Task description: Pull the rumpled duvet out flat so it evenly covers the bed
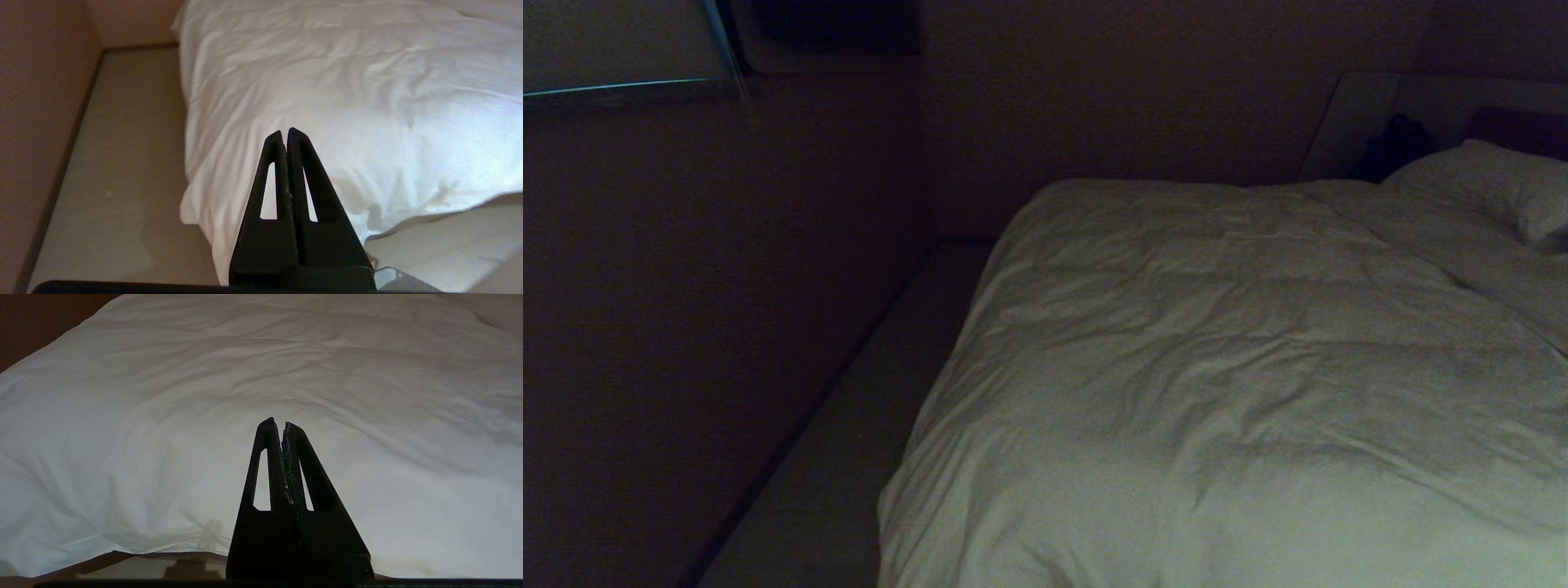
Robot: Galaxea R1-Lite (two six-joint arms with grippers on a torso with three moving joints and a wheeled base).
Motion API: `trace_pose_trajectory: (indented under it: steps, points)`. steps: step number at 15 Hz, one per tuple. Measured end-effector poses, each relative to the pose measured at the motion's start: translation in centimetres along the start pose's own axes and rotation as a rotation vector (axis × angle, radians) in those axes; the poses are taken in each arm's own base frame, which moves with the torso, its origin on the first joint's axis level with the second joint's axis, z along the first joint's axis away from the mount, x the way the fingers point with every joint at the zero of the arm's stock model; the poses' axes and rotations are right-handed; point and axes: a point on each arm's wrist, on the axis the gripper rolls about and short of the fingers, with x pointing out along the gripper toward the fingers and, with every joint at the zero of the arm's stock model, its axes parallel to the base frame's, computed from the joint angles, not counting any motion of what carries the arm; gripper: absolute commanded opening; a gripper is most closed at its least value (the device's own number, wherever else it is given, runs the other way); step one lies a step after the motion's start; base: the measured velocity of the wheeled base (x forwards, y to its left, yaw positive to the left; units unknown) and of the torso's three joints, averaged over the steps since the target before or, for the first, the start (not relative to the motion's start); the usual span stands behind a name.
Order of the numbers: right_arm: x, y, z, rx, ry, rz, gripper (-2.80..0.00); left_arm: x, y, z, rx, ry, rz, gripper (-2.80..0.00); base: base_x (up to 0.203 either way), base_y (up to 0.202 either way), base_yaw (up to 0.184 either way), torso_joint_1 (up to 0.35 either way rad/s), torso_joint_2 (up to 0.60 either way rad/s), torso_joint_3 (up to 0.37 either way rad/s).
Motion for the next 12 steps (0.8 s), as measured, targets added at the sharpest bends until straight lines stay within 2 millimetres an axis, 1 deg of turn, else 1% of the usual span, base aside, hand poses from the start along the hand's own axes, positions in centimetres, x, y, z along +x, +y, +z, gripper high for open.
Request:
trace_pose_trajectory:
  steps: [3, 7, 10, 12]
  points:
    - [0.0, 0.0, 0.0, 0.0, 0.0, 0.0, -2.8, -0.6, -0.4, -1.5, 0.04, -0.026, -0.029, -2.8, 0.0, 0.0, 0.0, 0.0, 0.0, 0.0]
    - [0.0, 0.0, 0.0, 0.0, 0.0, 0.0, -2.8, -1.5, -0.7, -2.4, 0.073, -0.085, -0.02, -2.8, 0.0, 0.0, 0.0, 0.0, 0.0, 0.0]
    - [0.0, 0.0, 0.0, 0.0, 0.0, 0.001, -2.8, -1.8, -0.7, -3.1, 0.097, -0.102, 0.039, -2.8, 0.0, 0.0, 0.0, 0.0, 0.0, 0.0]
    - [0.0, 0.0, 0.0, 0.0, 0.0, 0.0, -2.8, -1.9, -0.5, -3.2, 0.097, -0.109, 0.128, -2.8, 0.0, 0.0, 0.0, 0.0, 0.0, 0.0]
